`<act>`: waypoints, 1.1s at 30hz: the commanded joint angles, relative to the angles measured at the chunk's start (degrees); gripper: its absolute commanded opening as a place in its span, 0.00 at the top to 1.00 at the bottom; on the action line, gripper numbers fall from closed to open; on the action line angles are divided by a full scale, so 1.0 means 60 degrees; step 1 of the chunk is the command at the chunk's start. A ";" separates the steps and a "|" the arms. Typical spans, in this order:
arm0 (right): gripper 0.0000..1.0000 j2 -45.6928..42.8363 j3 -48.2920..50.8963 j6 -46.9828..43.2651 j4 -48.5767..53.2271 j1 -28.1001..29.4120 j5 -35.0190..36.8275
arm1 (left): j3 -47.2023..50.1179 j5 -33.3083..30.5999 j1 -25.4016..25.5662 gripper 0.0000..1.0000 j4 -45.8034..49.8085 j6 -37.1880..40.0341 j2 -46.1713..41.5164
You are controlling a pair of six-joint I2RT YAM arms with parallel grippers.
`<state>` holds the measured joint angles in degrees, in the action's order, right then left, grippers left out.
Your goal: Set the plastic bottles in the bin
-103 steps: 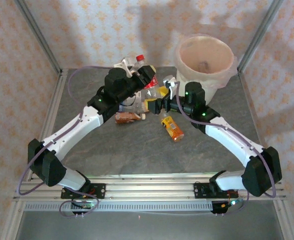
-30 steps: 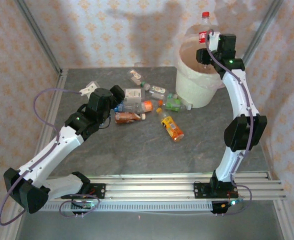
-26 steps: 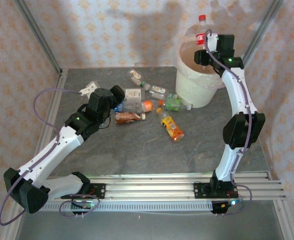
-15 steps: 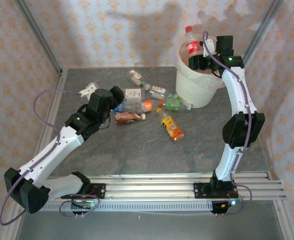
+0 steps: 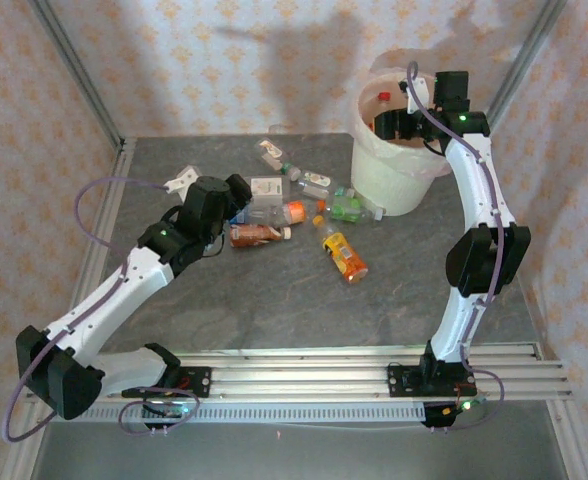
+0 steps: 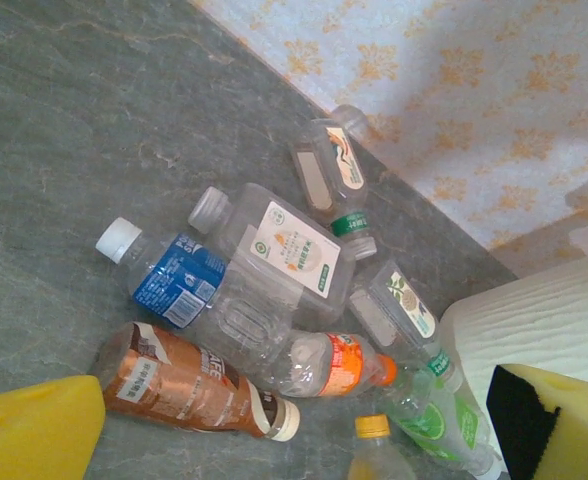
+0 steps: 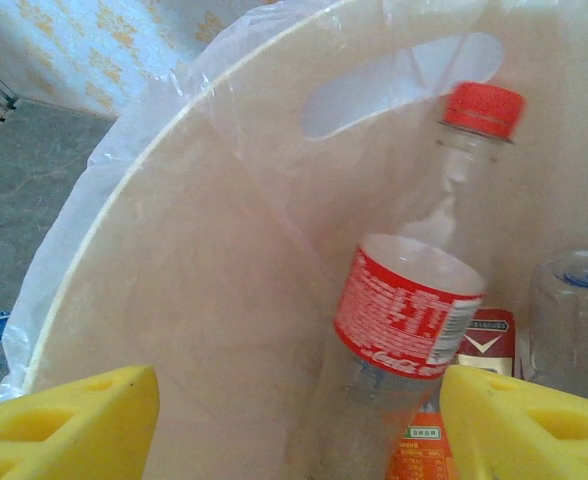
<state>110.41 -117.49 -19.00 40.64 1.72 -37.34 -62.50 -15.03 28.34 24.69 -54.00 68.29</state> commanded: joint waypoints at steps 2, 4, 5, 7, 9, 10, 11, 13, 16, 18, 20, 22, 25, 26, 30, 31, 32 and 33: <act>0.25 -0.0638 -0.0114 0.0429 -0.0506 0.0036 -0.0031 | -0.0235 0.0024 -0.0104 0.00 0.0163 -0.0143 0.0186; 0.24 -0.0951 0.0095 0.0759 -0.0834 0.0036 0.0220 | -0.0233 0.0050 -0.0103 0.00 0.0188 -0.0184 0.0289; 0.23 -0.1143 0.0261 0.0987 -0.1073 0.0037 0.0384 | -0.0233 0.0049 -0.0096 0.00 0.0203 -0.0233 0.0342; 0.21 -0.1582 0.0578 0.1538 -0.1473 0.0051 0.0825 | -0.0206 0.0010 -0.0104 0.00 0.0214 -0.0272 0.0446; 0.19 -0.2108 0.1001 0.1944 -0.1937 0.0051 0.1117 | -0.0149 -0.0094 -0.0112 0.00 0.0270 -0.0431 0.0614; 0.17 -0.2356 0.1280 0.2137 -0.2235 0.0051 0.1251 | -0.0132 -0.0101 -0.0144 0.00 0.0280 -0.0522 0.0703; 0.16 -0.2679 0.1607 0.2434 -0.2629 0.0051 0.1387 | -0.0130 -0.0089 -0.0163 0.00 0.0315 -0.0652 0.0807; 0.11 -0.3258 0.2412 0.3022 -0.3376 0.0059 0.1531 | -0.0126 0.0050 -0.0214 0.00 0.0315 -0.0921 0.1041; 0.01 -0.4312 0.3800 0.4080 -0.4708 0.0066 0.1340 | -0.0117 0.0281 -0.0241 0.00 0.0382 -0.1317 0.1339; 0.01 -0.5058 0.4828 0.4595 -0.5810 0.0119 0.0627 | -0.0057 0.0416 -0.0264 0.00 0.0419 -0.1573 0.1505; 0.01 -0.5702 0.5665 0.4765 -0.6528 0.0325 0.0149 | 0.0008 0.0415 -0.0284 0.00 0.0641 -0.1999 0.1642; 0.01 -0.6299 0.6406 0.4444 -0.6807 0.0720 -0.0184 | 0.0146 0.0549 -0.0327 0.00 0.0657 -0.2274 0.1768; 0.01 -0.7047 0.7396 0.3050 -0.6495 0.1660 -0.0165 | 0.0611 0.0626 -0.0367 0.00 0.0288 -0.2841 0.1828; 0.01 -0.7522 0.7750 0.2667 -0.6529 0.2032 -0.0076 | 0.0781 0.0595 -0.0372 0.00 0.0165 -0.3103 0.1836; 0.01 -0.8208 0.8922 0.2021 -0.6907 0.3110 0.0071 | 0.1419 0.0833 -0.0411 0.00 -0.0672 -0.4164 0.2004; 0.01 -0.8263 0.9071 0.2055 -0.6895 0.3269 0.0043 | 0.1581 0.0937 -0.0411 0.00 -0.0956 -0.4450 0.2068; 0.01 -0.8283 0.9167 0.2133 -0.6866 0.3400 0.0061 | 0.1687 0.1051 -0.0428 0.00 -0.1137 -0.4748 0.2173; 0.01 -0.8282 0.9231 0.2241 -0.6844 0.3471 0.0113 | 0.1771 0.1152 -0.0446 0.00 -0.1303 -0.4925 0.2258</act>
<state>61.47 -63.33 -3.57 3.31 21.52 -36.49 -53.39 -9.21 26.13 21.47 -76.62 80.62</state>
